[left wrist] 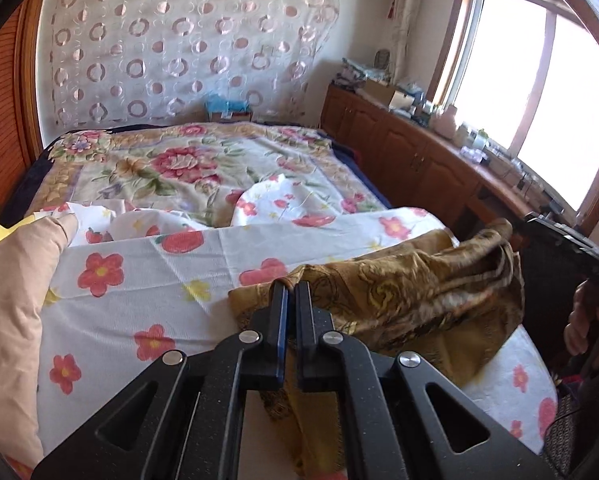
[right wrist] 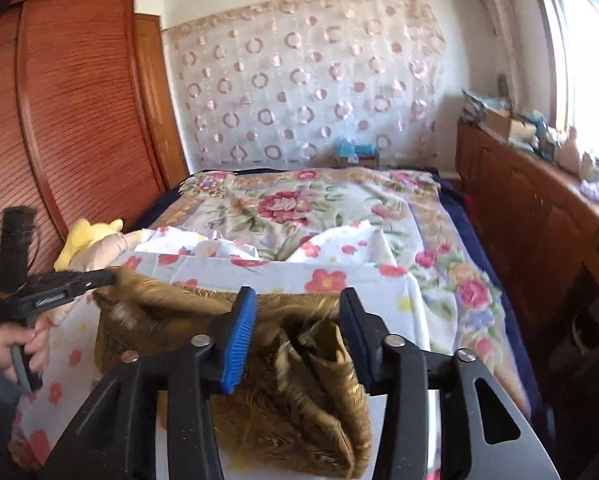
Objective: Fold small clothes
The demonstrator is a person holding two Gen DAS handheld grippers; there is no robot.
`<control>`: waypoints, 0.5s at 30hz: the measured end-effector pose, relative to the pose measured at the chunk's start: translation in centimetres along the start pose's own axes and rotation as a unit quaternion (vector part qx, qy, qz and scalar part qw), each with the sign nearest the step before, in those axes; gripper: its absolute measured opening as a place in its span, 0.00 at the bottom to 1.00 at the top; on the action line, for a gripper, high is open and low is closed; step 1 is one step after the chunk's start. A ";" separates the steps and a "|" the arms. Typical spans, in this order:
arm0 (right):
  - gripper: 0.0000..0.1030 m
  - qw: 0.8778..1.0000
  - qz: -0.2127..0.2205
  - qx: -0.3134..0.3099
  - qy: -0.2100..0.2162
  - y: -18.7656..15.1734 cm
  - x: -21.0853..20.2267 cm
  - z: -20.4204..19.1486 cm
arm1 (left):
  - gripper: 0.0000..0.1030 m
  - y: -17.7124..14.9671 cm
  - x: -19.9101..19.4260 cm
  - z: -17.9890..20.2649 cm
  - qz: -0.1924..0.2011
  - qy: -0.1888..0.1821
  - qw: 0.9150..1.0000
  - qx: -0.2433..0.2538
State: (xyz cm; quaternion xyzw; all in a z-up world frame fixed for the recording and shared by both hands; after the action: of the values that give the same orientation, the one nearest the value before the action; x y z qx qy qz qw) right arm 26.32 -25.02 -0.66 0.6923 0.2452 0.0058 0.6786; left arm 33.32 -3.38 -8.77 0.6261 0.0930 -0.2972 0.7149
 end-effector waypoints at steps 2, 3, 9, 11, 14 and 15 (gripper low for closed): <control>0.49 1.000 -0.010 -0.022 0.008 -1.9 -0.1 -0.5 | 0.09 -0.1 0.3 0.0 0.001 0.002 1.000 0.016; 0.50 0.999 -0.019 -0.033 0.007 -2.8 0.5 -0.4 | 0.17 0.0 0.2 -0.2 0.005 0.002 1.000 0.017; 0.50 0.995 -0.080 -0.062 -0.003 -6.6 4.1 0.1 | 0.36 -0.3 -0.3 -0.6 -0.014 -0.037 0.999 0.018; 0.50 0.994 -0.098 -0.058 -0.009 -7.0 5.7 0.6 | 0.37 -0.8 0.3 -0.4 -0.026 -0.039 0.999 0.022; 0.31 0.992 -0.115 -0.039 0.010 -6.6 7.5 0.6 | 0.37 -1.4 1.6 -0.3 -0.046 -0.042 0.998 0.021; 0.11 0.992 -0.118 -0.042 0.023 -6.6 7.9 0.2 | 0.37 -1.5 1.9 -0.4 -0.051 -0.041 0.998 0.021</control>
State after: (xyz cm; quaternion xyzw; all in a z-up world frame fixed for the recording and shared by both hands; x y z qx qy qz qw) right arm 31.14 -22.69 -9.44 0.6292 0.3403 -0.0479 0.6972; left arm 34.17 -3.70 -11.07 0.6226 0.0890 -0.3605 0.6888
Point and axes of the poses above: each gripper's, at about its wrist camera, not at the fingertips, and x roughly the way its jaws point, z to its right, y to its top, the point moved 8 cm from there along x, roughly the way its jaws point, and after that the axes turned 10 degrees about z, right-handed, at the moved point
